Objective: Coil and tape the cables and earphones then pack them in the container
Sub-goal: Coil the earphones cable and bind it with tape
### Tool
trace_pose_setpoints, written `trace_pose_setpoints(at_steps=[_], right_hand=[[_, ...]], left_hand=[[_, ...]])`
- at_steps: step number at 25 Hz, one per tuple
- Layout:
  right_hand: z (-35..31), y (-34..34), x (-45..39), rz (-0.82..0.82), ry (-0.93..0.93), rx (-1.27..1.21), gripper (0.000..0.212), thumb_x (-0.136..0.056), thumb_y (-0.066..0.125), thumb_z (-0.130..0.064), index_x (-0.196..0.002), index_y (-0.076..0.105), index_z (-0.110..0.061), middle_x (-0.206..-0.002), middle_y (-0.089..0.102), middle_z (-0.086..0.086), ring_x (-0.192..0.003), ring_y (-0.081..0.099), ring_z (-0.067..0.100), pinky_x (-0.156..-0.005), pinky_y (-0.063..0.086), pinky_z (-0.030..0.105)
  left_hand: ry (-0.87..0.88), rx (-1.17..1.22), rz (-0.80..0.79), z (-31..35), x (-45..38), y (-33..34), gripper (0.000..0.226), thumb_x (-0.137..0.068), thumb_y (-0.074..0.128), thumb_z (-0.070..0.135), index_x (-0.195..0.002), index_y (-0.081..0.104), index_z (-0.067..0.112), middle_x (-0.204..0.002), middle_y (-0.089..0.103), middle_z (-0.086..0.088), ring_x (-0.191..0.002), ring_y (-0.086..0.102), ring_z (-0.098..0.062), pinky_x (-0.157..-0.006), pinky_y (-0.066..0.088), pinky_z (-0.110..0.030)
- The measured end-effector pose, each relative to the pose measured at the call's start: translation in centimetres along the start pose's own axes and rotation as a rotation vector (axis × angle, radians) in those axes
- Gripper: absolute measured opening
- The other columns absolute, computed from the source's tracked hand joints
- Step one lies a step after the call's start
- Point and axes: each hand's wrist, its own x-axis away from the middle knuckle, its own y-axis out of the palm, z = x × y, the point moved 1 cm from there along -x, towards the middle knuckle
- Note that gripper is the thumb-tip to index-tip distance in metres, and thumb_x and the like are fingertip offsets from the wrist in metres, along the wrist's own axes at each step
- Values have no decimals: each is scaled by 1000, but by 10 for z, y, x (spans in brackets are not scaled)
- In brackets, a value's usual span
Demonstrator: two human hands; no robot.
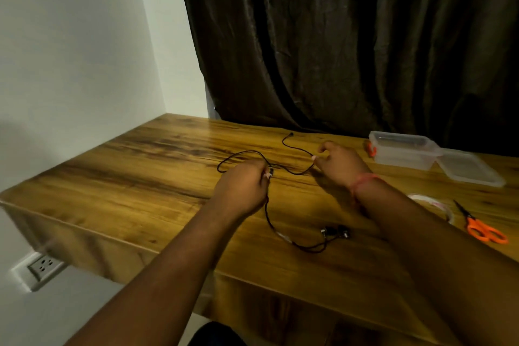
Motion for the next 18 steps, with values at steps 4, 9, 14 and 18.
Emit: trace_pose_setpoints(at_steps=[4,9,14,18], right_hand=[[-7,29,-39,19,346,-250,24,-86,66,-24,-101,65,-6,-105,70,17,-98,66,34,-82,53,38],[-23,48,-47,34,327,-544,17,-85,50,6,-81,58,-8,-86,70,22,-76,71,33,-75,59,43],[-41,26,0,-382,-103,-739,18,-90,51,10,-93,58,-6,-72,63,13,-51,63,19,-48,53,29],[-39,0,31,-329,-274,-682,16,-90,58,5,-93,63,-9,-76,60,0,-52,53,10,-48,42,20]], left_hand=[[142,-84,141,-5,-2,15,10,-94,49,24,-98,55,18,-94,60,-3,-83,58,-24,-63,35,-30],[214,-42,223,-5,-4,15,21,-87,54,17,-107,57,11,-101,60,-9,-93,57,-28,-77,45,-38],[230,124,154,-4,-9,17,56,-89,60,21,-140,45,6,-135,55,-13,-127,47,-29,-108,36,-43],[236,349,54,-2,-3,19,11,-97,51,32,-99,62,29,-81,71,7,-79,64,-10,-79,50,-35]])
